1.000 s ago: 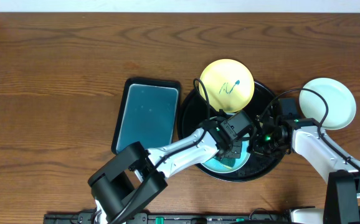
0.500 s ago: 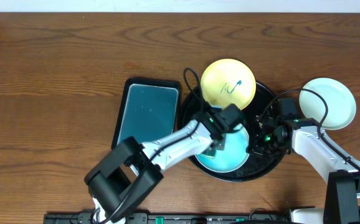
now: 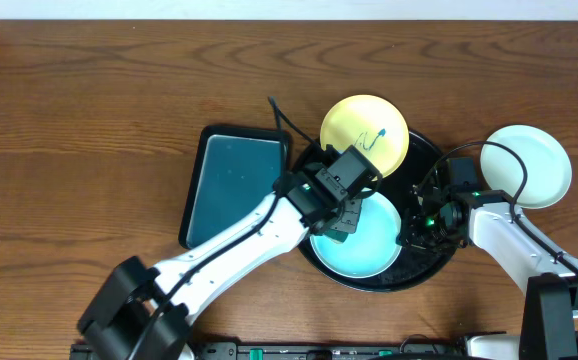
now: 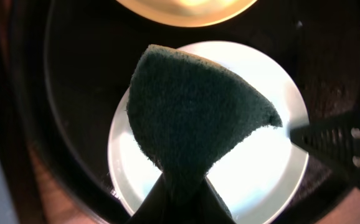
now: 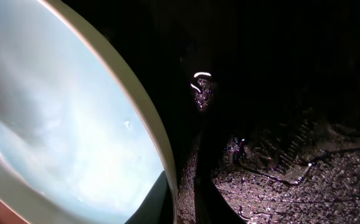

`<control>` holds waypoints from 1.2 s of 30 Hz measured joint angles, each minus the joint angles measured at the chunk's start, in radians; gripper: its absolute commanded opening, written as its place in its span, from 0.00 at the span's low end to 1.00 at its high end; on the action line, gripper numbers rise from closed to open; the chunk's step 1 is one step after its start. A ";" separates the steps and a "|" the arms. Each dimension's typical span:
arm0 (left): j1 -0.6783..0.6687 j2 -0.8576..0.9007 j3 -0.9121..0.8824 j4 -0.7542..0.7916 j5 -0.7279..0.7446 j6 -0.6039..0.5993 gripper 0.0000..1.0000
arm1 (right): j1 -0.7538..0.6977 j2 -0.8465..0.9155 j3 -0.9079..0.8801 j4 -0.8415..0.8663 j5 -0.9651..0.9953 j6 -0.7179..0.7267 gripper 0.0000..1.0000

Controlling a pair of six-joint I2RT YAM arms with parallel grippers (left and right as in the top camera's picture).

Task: Clean dirty plates on tray and stack at the side
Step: 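Move the sponge with the left gripper back over the teal tray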

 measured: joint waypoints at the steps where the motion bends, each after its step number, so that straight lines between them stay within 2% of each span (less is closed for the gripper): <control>1: 0.003 -0.008 0.000 -0.015 0.002 0.003 0.08 | 0.000 0.000 0.000 0.002 0.003 0.000 0.11; 7: 0.079 -0.032 0.000 -0.097 0.004 0.023 0.08 | 0.000 0.000 0.000 0.023 0.011 0.000 0.12; 21: 0.446 -0.055 0.000 -0.154 0.004 0.160 0.07 | 0.000 0.000 0.000 0.051 0.013 0.000 0.12; 27: 0.565 -0.055 -0.002 -0.154 0.004 0.200 0.08 | 0.000 0.000 0.000 0.056 0.014 0.000 0.12; 32: 0.613 -0.056 -0.011 -0.171 0.005 0.209 0.07 | 0.009 0.000 0.000 0.071 0.021 0.000 0.16; 36: 0.618 -0.056 -0.029 -0.174 0.006 0.212 0.07 | 0.039 0.000 0.000 0.085 0.027 0.000 0.14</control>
